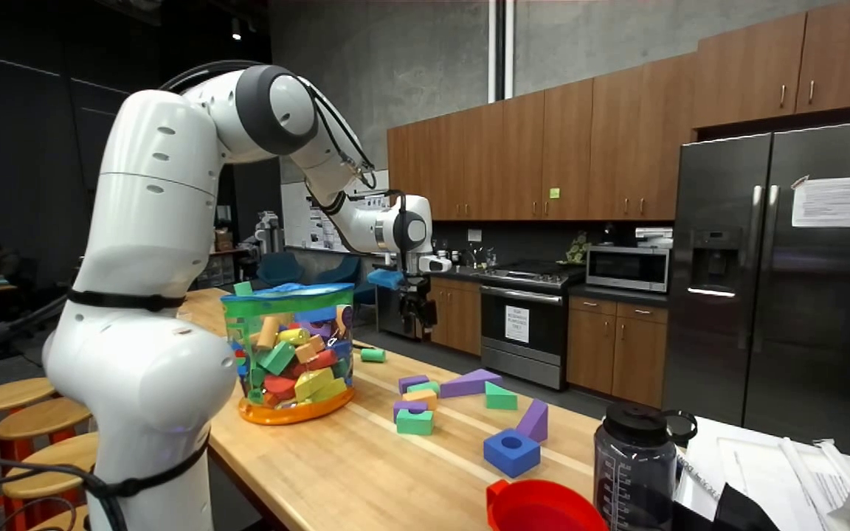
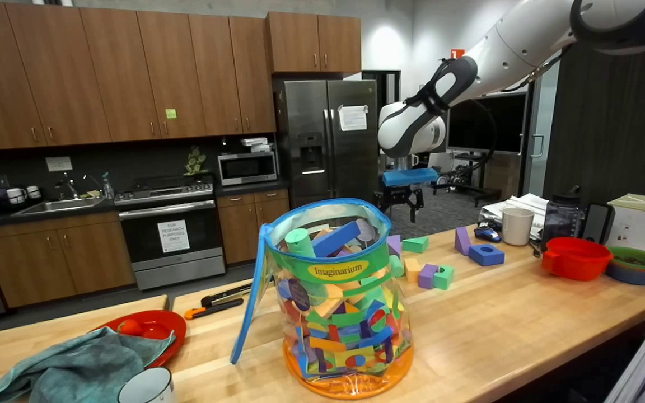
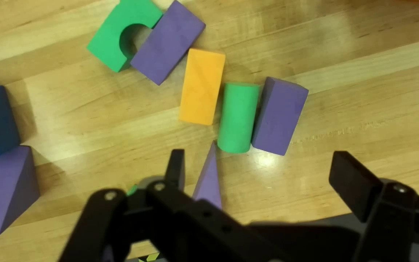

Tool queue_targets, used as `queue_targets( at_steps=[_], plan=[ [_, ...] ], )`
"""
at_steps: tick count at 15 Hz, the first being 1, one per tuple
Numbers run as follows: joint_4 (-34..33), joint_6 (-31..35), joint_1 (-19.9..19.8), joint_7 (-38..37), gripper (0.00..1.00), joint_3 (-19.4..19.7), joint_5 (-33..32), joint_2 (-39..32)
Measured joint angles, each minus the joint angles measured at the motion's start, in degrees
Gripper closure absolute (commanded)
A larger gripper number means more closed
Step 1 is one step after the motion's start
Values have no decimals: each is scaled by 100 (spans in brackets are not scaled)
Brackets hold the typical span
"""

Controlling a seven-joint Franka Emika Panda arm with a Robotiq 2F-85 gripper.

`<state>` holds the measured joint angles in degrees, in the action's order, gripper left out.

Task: Put the green cylinder into the bag

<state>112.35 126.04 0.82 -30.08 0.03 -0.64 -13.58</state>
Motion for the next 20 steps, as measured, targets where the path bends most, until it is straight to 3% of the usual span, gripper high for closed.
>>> queue_targets(
  at_steps=[11, 20],
  plan=[
    [768, 609, 366, -340, 0, 23, -26, -147],
    [734, 1629, 379, -307, 0, 64, 110, -411]
  ],
)
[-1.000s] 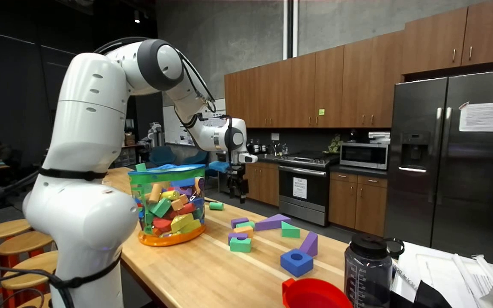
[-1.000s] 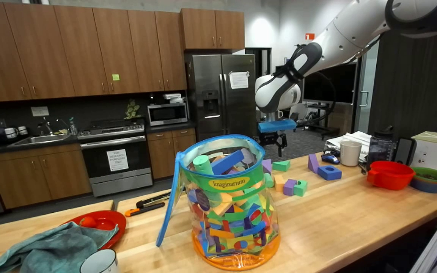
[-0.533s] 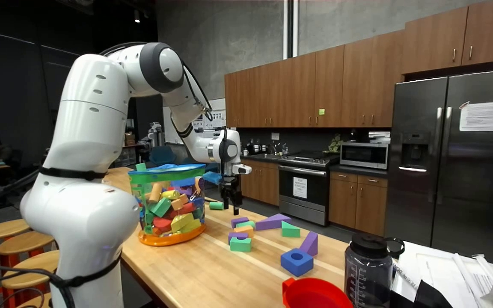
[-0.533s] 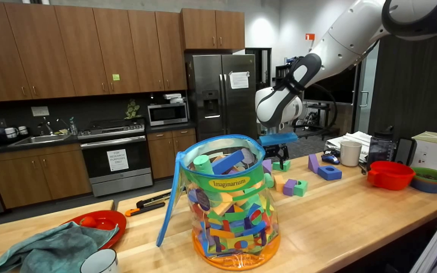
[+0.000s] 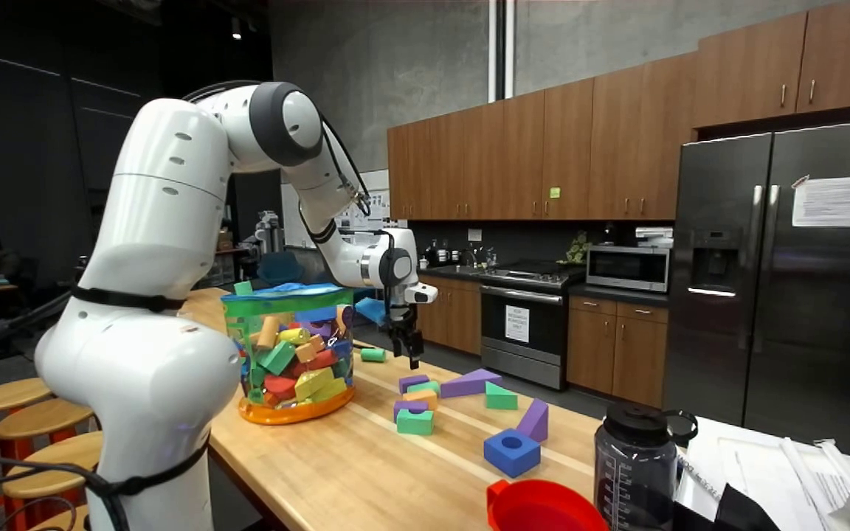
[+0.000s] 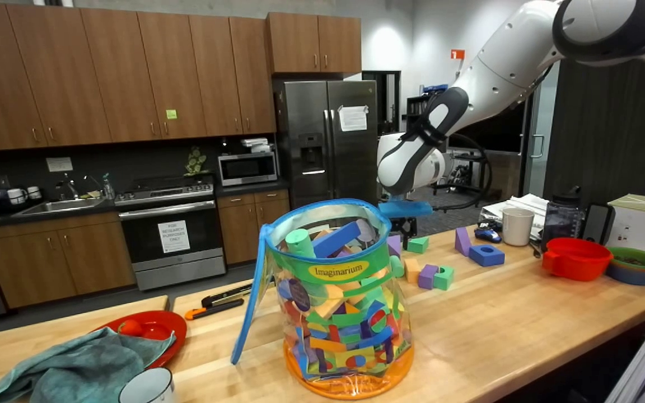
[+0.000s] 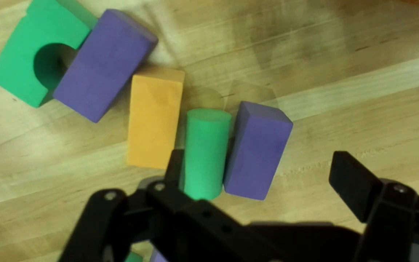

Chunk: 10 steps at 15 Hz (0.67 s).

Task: Put the green cylinder into the bag

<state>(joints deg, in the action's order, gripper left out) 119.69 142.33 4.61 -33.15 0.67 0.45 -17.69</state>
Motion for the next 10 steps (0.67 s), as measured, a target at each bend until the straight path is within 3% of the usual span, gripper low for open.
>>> queue_targets(
  at_steps=[10],
  plan=[
    [-194, 433, 34, 112, 0, 98, 200, -398]
  ],
)
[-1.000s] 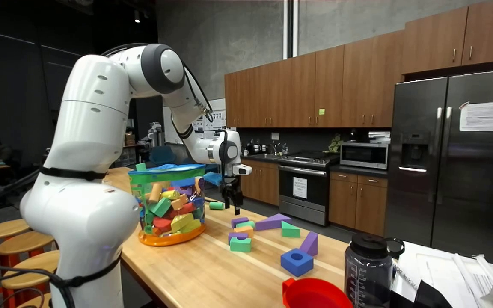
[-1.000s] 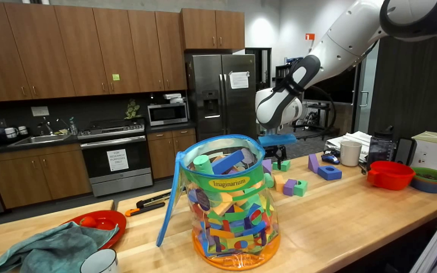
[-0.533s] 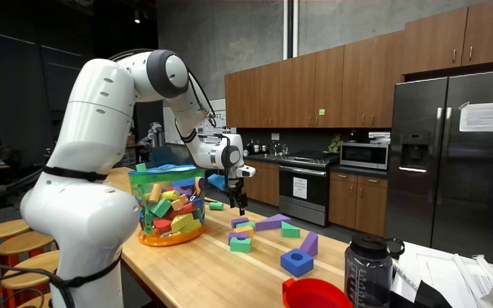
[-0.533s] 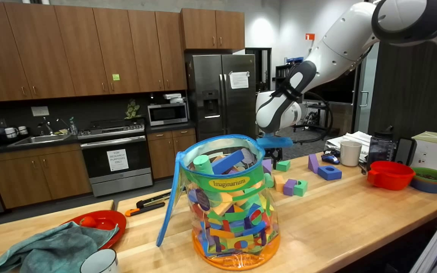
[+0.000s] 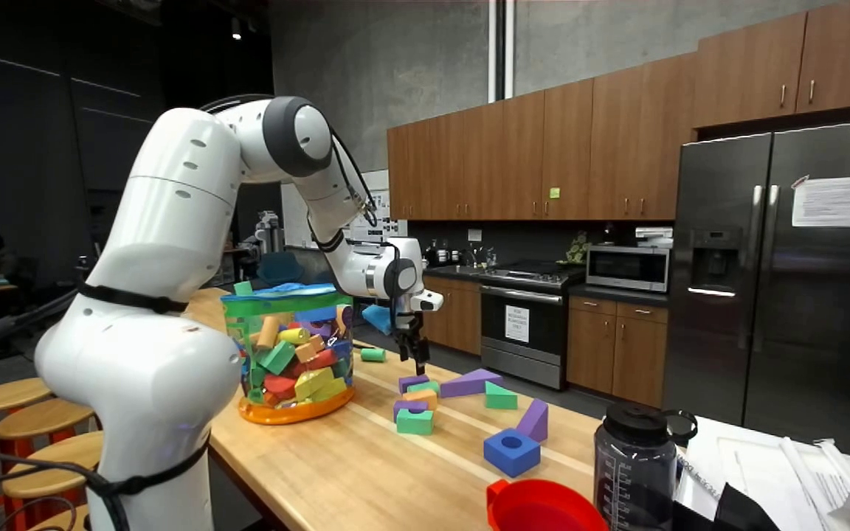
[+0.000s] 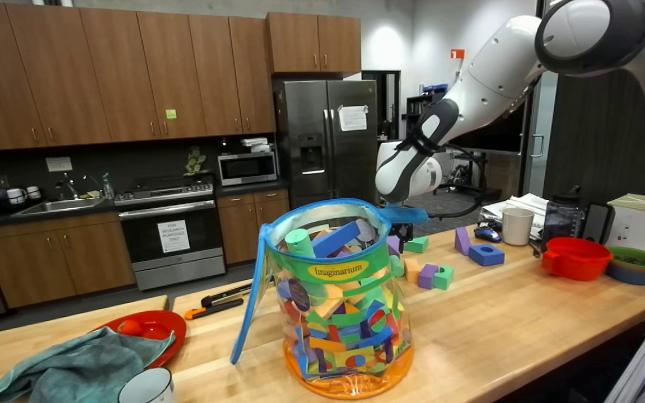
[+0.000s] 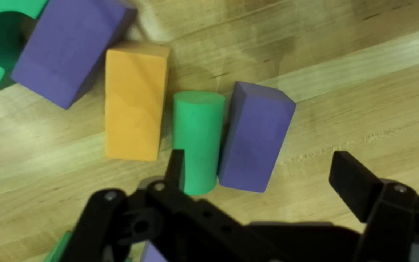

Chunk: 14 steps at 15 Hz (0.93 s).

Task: Put the green cylinder into the bag

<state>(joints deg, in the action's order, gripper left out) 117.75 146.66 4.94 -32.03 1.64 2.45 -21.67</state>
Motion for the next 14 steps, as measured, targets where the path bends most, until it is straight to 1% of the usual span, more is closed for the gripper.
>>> queue_targets(
  at_steps=[5, 14],
  plan=[
    [-21, 165, 104, 12, 0, 2, 8, -114],
    [-175, 909, 124, 142, 0, 89, 6, -587]
  ],
)
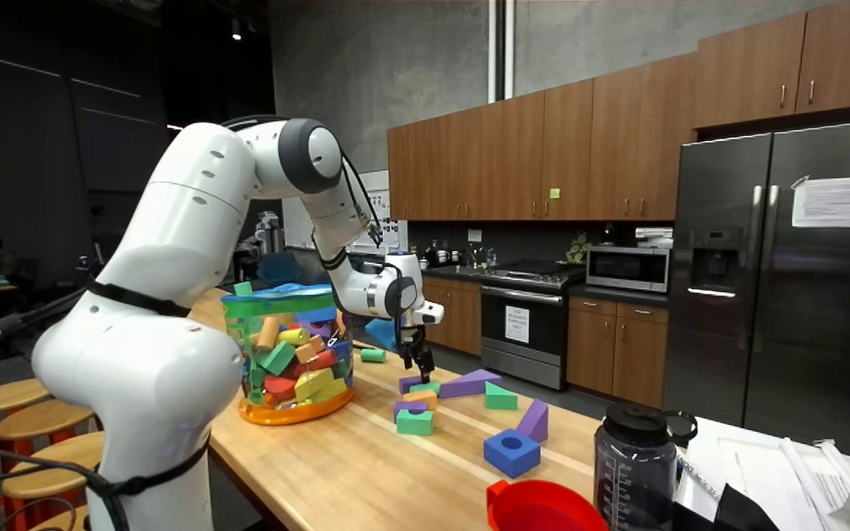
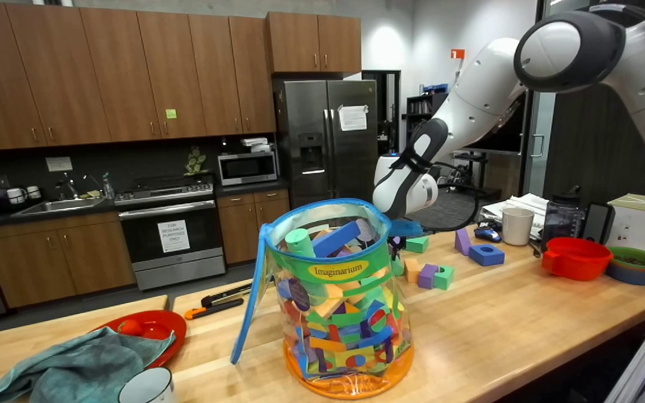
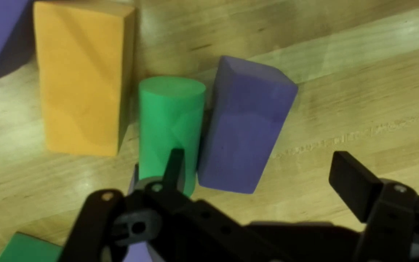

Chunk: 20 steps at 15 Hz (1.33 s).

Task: Put the green cylinder into the bag

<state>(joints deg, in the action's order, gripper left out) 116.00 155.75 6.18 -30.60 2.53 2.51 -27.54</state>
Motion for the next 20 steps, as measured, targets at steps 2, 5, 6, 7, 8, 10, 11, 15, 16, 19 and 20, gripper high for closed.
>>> queue_targets(
  at_steps=[2, 5, 6, 7, 8, 10, 11, 15, 16, 19, 20],
  plan=[
    [-63, 99, 5, 46, 0, 22, 0, -59],
    [-141, 197, 56, 69, 0, 61, 0, -136],
    [-153, 228, 88, 69, 0, 86, 0, -156],
    [-158, 261, 119, 70, 0, 102, 0, -171],
    [-158, 282, 144, 71, 0, 105, 0, -181],
    [-157, 293, 200, 71, 0, 104, 2, -188],
    [-157, 295, 231, 71, 0, 104, 2, -191],
    [-156, 294, 446, 48, 0, 300, -119, -218],
    [-158, 294, 542, 20, 0, 431, -186, -233],
    [-200, 290, 836, -199, 0, 780, -433, -278],
    [-216, 288, 934, -296, 0, 881, -516, -295]
  ],
)
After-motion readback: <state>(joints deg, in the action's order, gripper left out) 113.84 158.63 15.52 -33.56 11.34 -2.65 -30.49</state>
